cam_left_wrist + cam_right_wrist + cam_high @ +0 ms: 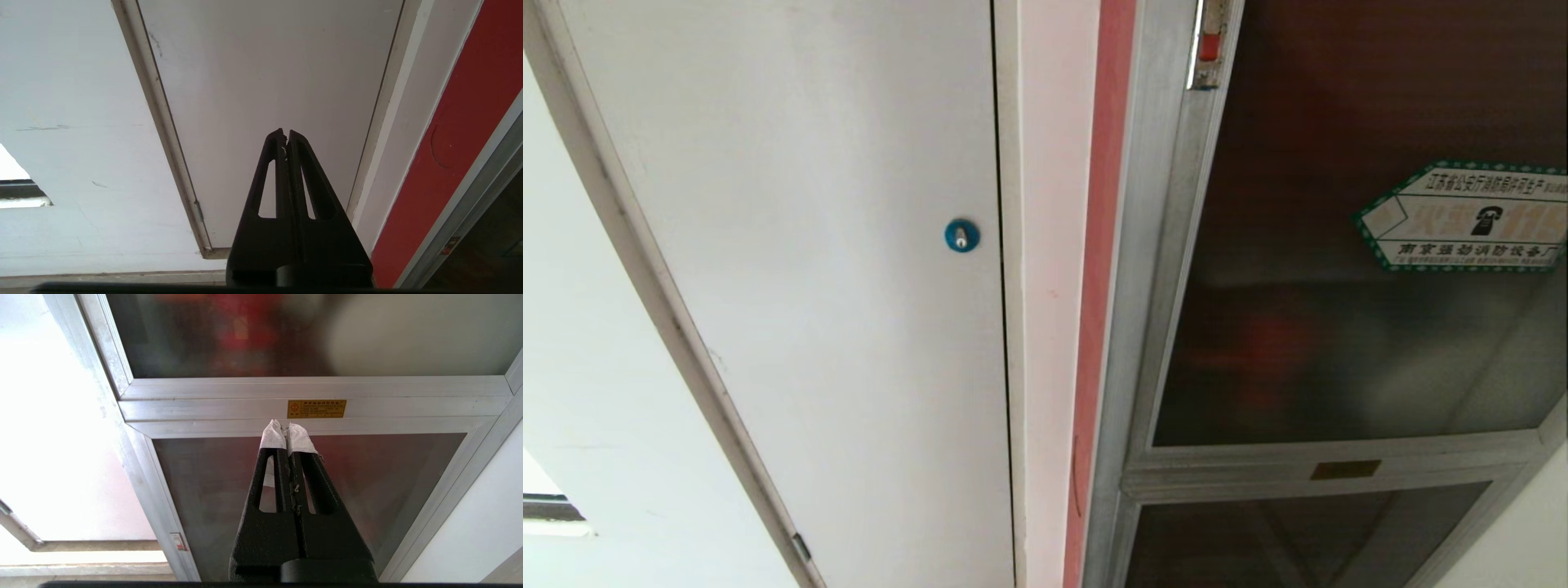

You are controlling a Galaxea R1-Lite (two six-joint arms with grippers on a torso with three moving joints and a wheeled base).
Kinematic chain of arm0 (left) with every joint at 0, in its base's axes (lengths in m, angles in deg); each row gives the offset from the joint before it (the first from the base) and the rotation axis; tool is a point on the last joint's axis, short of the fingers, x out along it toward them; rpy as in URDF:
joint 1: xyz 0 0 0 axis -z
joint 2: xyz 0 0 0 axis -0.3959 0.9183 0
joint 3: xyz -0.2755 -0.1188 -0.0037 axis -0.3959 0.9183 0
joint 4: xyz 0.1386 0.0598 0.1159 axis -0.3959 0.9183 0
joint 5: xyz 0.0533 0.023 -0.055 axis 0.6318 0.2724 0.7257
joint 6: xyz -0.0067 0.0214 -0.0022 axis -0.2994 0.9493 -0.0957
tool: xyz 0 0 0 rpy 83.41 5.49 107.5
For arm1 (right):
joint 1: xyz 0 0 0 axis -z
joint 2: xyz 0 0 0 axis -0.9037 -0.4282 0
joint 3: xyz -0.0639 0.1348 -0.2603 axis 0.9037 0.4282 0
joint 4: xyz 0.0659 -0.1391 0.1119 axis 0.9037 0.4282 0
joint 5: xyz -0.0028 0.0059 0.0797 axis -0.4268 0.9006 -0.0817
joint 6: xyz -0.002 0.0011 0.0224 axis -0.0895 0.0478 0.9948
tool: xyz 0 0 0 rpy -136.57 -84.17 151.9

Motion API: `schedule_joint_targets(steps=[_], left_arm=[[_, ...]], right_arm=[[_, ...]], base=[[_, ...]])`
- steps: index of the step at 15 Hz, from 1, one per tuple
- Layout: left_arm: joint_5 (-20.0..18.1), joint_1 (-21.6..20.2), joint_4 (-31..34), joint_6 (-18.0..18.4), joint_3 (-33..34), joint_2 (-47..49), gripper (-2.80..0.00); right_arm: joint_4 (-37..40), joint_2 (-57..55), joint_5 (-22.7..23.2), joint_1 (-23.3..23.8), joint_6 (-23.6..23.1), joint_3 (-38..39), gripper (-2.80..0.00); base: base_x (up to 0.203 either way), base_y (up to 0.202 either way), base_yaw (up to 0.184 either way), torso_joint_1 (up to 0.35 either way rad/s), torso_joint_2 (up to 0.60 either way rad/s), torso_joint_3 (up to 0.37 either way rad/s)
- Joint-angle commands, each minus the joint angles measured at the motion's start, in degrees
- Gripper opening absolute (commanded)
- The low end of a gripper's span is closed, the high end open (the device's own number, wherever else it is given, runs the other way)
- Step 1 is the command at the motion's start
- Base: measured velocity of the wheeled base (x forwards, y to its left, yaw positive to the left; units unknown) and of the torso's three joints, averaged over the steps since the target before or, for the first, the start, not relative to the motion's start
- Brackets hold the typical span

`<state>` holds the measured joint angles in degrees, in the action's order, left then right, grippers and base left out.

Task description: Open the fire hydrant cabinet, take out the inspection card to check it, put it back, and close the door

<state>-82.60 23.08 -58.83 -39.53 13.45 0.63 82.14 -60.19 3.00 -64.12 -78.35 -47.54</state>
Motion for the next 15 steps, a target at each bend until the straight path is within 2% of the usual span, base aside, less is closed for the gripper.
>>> schedule_joint_targets(steps=[1, 13, 15], left_arm=[[0.0, 0.0, 0.0, 0.0, 0.4, 0.1, -2.8], [0.0, 0.0, -0.1, 0.0, 0.4, 0.1, -2.8], [0.0, 0.0, 0.0, 0.0, 0.4, 0.1, -2.8]], right_arm=[[0.0, 0.1, 0.0, 0.0, 0.0, 0.0, -2.8], [-0.4, 0.1, -0.2, 0.0, 0.0, -0.2, -2.8], [-0.6, 0.0, 0.3, 0.0, -0.1, -3.6, -2.8]], base=[[0.0, 0.0, 0.0, 0.0, 0.0, 0.0], [0.0, 0.0, 0.0, 0.0, 0.0, 0.0], [0.0, 0.0, 0.0, 0.0, 0.0, 0.0]])
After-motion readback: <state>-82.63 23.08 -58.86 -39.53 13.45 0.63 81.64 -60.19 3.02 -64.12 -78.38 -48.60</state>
